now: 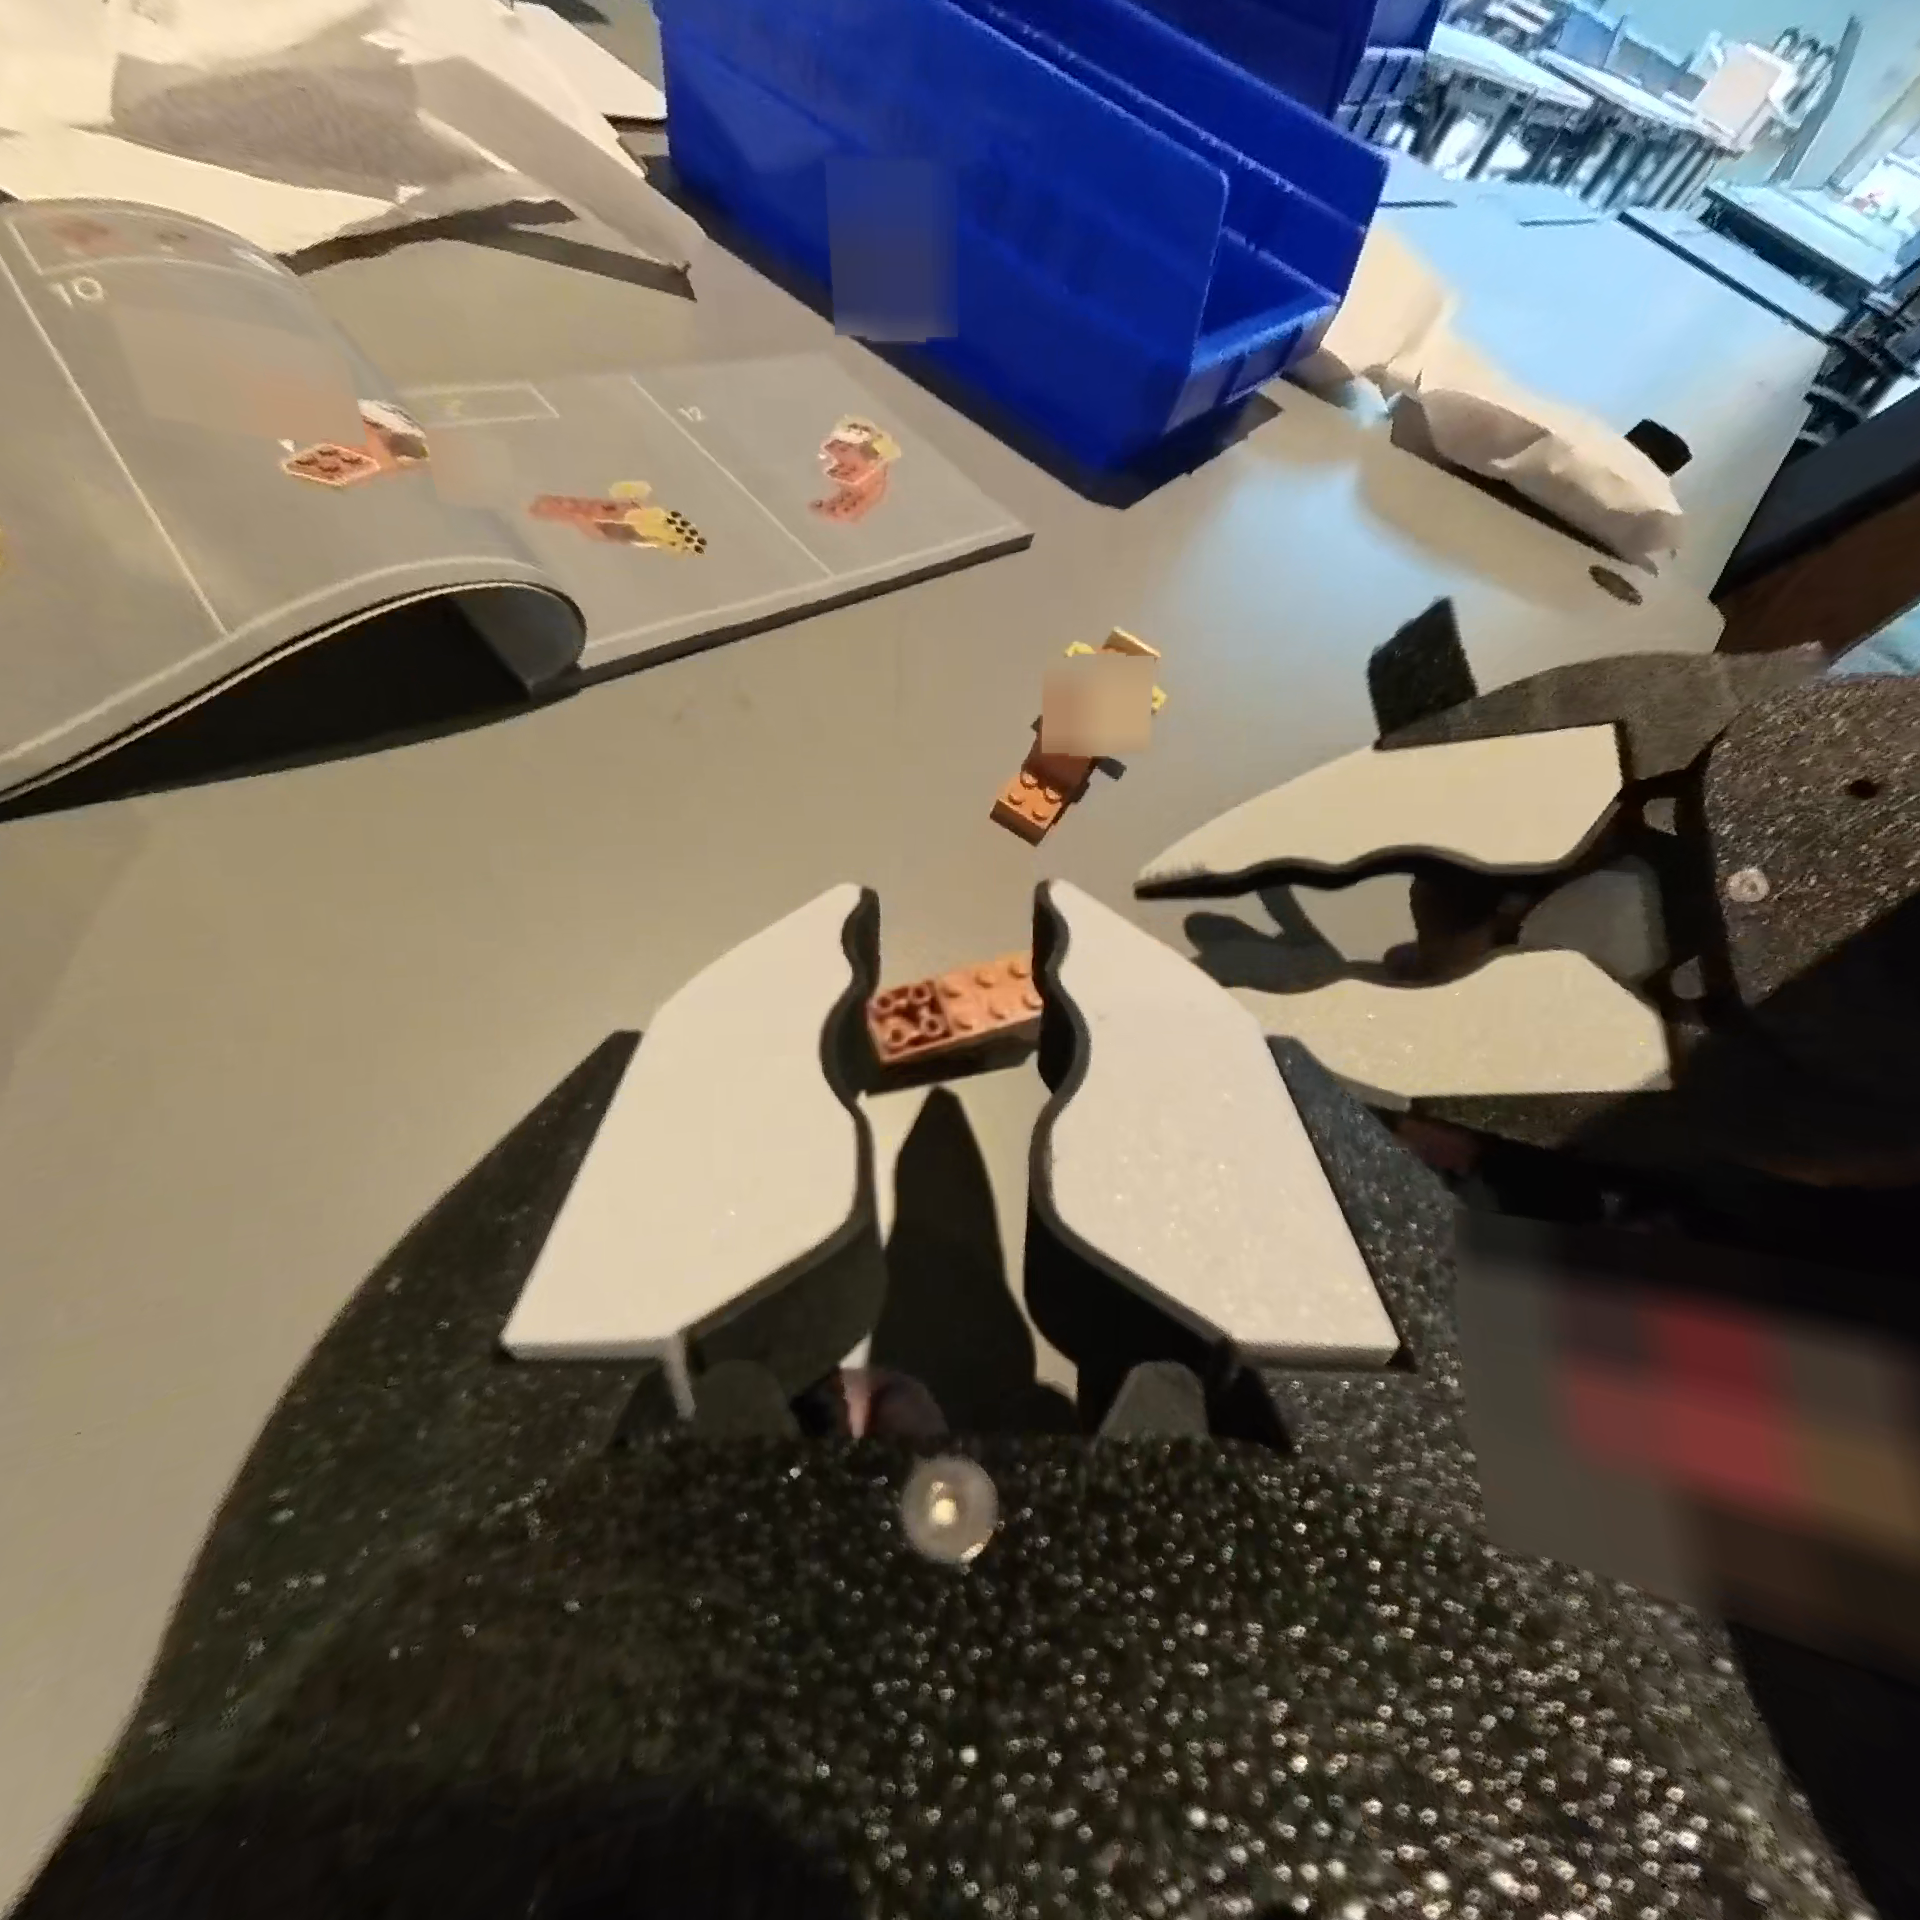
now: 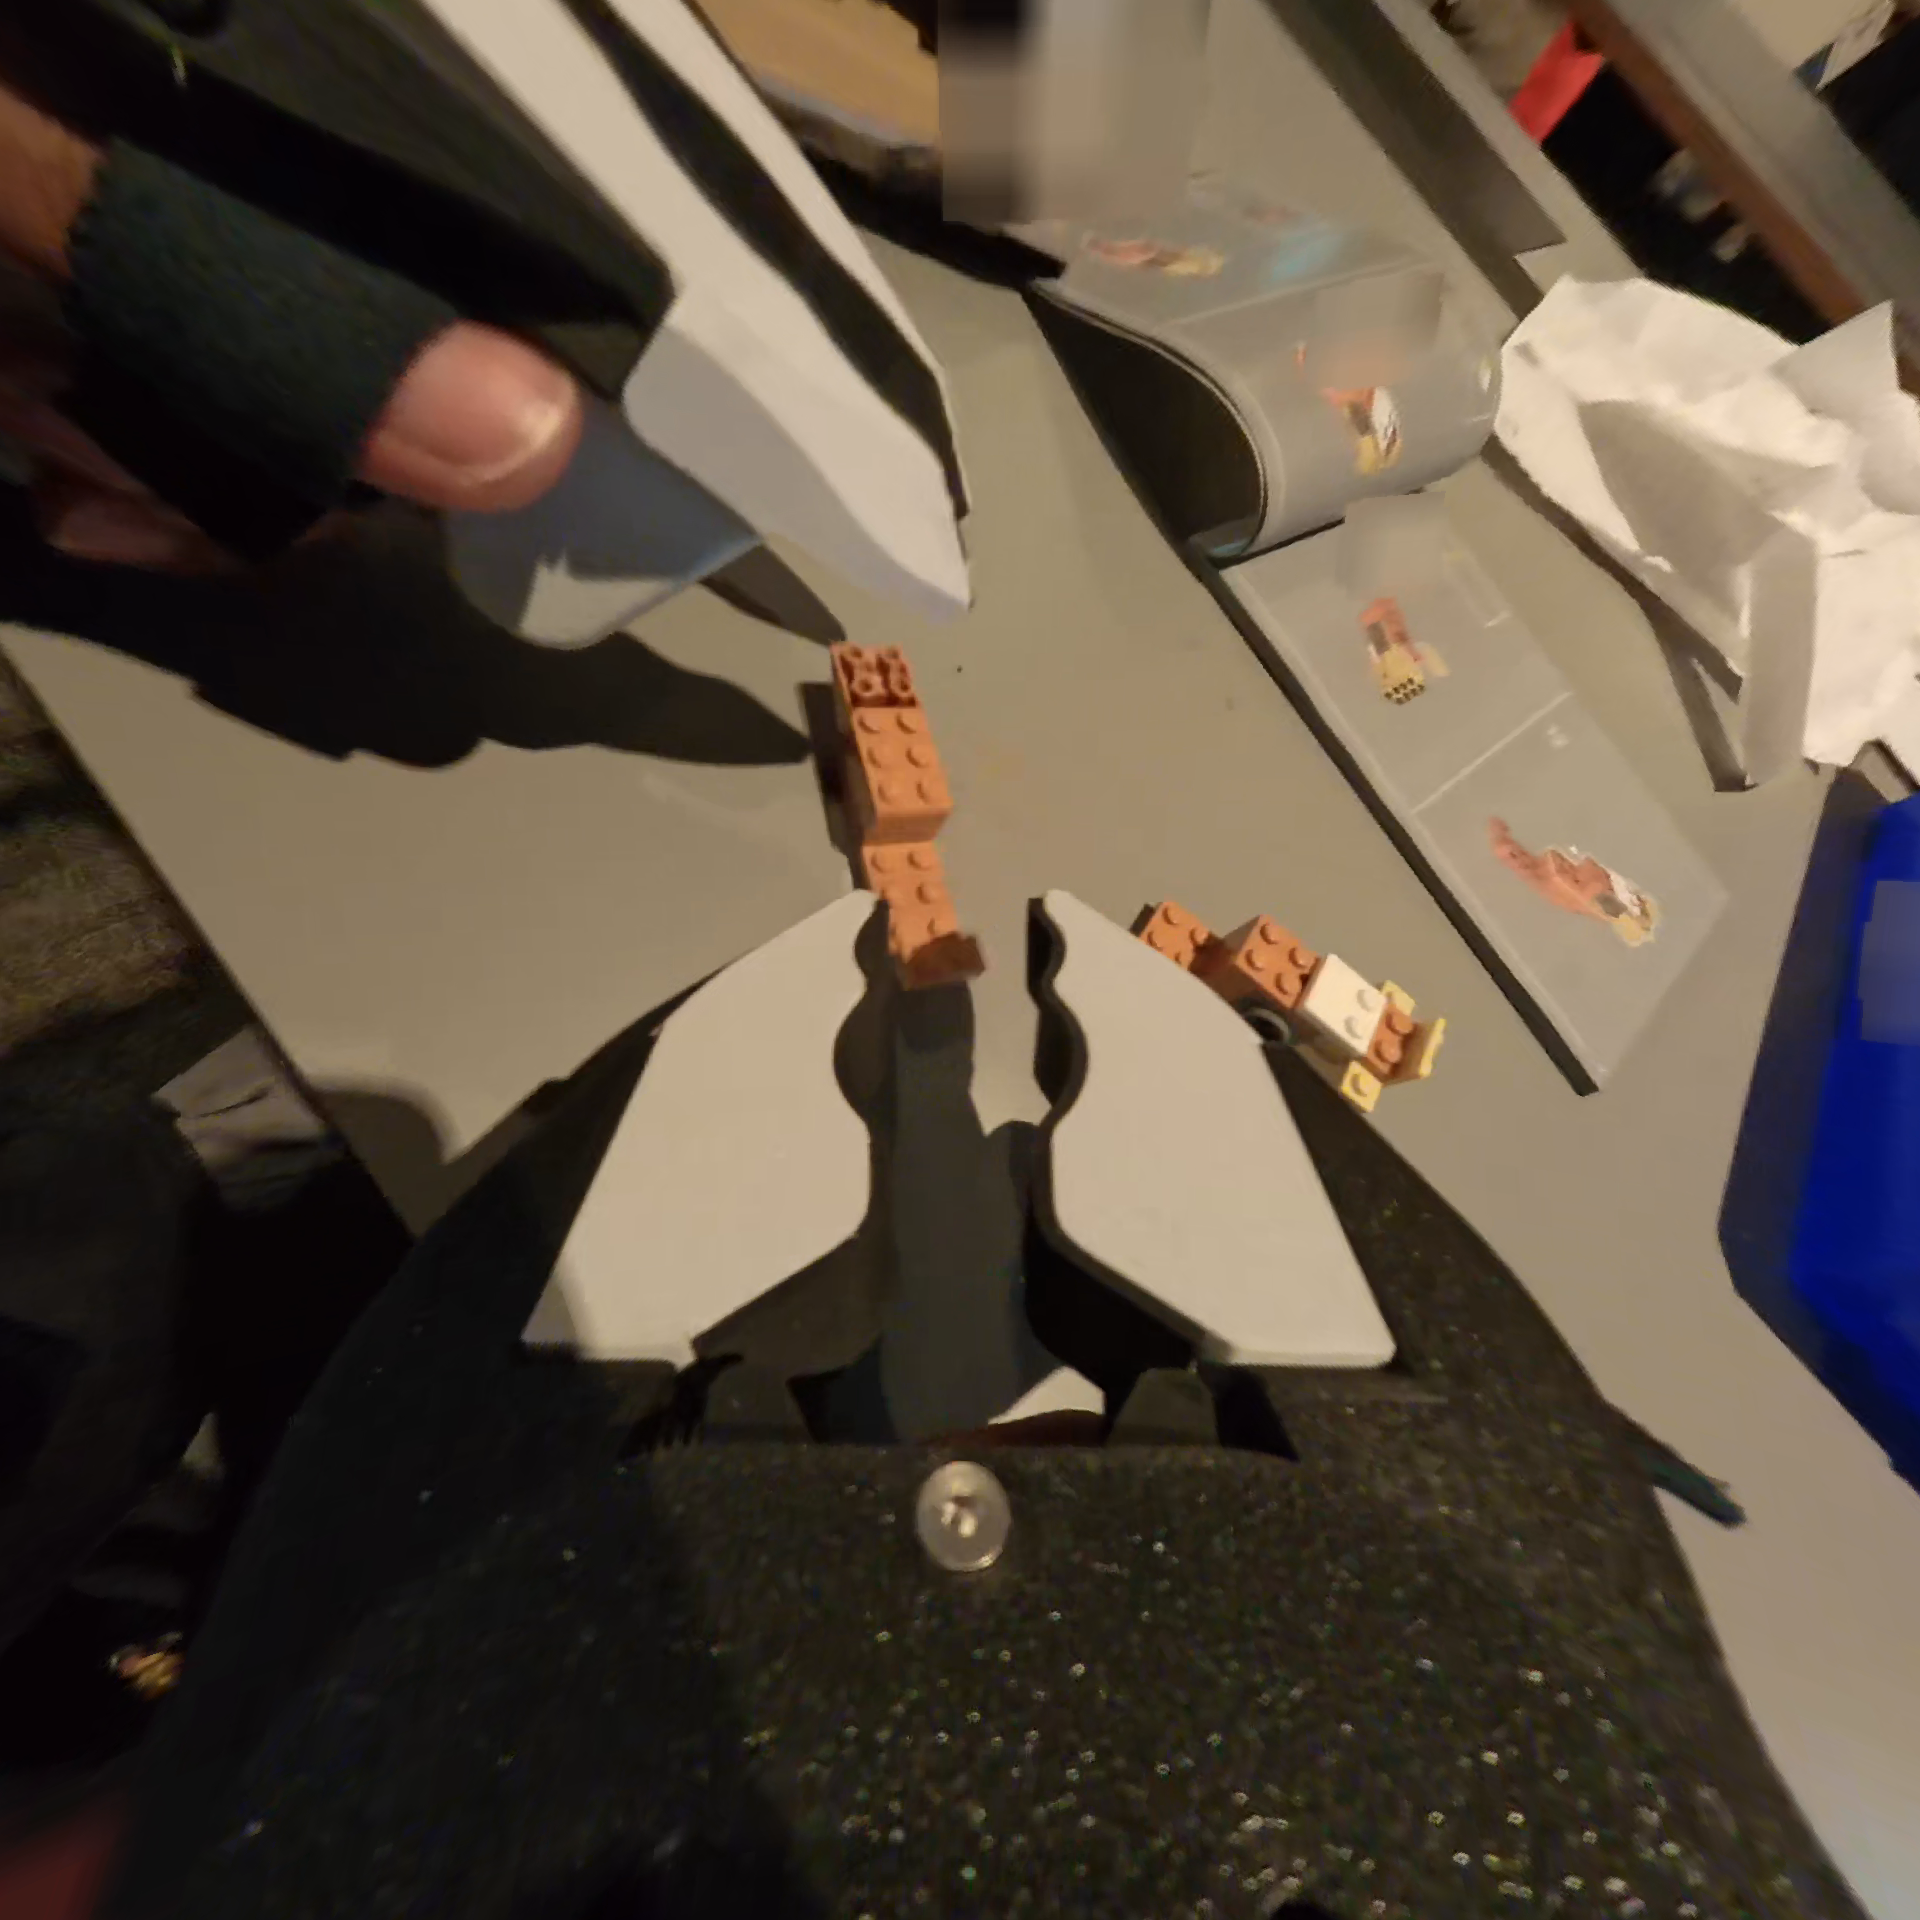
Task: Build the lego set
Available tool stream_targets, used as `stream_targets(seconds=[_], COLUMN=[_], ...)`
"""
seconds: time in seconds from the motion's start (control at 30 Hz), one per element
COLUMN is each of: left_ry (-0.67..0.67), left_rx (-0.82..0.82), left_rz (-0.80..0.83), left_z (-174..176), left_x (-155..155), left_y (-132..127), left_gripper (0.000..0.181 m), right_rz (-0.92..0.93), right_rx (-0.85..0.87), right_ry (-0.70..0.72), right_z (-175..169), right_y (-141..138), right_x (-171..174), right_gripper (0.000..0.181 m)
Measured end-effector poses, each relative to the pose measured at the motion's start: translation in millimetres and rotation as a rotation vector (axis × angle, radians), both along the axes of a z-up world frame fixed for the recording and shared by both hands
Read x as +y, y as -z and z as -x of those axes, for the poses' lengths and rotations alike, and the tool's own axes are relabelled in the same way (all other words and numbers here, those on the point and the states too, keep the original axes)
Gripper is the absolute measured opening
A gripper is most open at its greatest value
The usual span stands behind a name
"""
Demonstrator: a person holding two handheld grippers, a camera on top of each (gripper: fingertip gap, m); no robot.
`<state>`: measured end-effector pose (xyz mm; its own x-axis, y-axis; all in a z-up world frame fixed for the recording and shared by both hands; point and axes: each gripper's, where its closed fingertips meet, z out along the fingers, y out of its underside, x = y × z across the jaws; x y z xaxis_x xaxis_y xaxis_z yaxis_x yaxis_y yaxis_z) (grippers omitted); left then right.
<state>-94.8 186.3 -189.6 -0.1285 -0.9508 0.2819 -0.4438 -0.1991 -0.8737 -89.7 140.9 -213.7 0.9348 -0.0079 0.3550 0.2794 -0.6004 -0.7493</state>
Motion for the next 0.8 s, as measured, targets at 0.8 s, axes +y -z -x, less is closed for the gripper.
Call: stream_targets(seconds=[0.8], left_ry=[0.194], left_rx=[0.240], left_rz=[-0.179], left_z=[38.7], left_x=[-20.6], left_y=[35.6], left_gripper=[0.037], right_rz=[0.194], right_rx=[0.308], right_ry=[-0.211], right_z=[28.0], right_y=[21.0], right_x=[-6.6], right_gripper=[0.036])
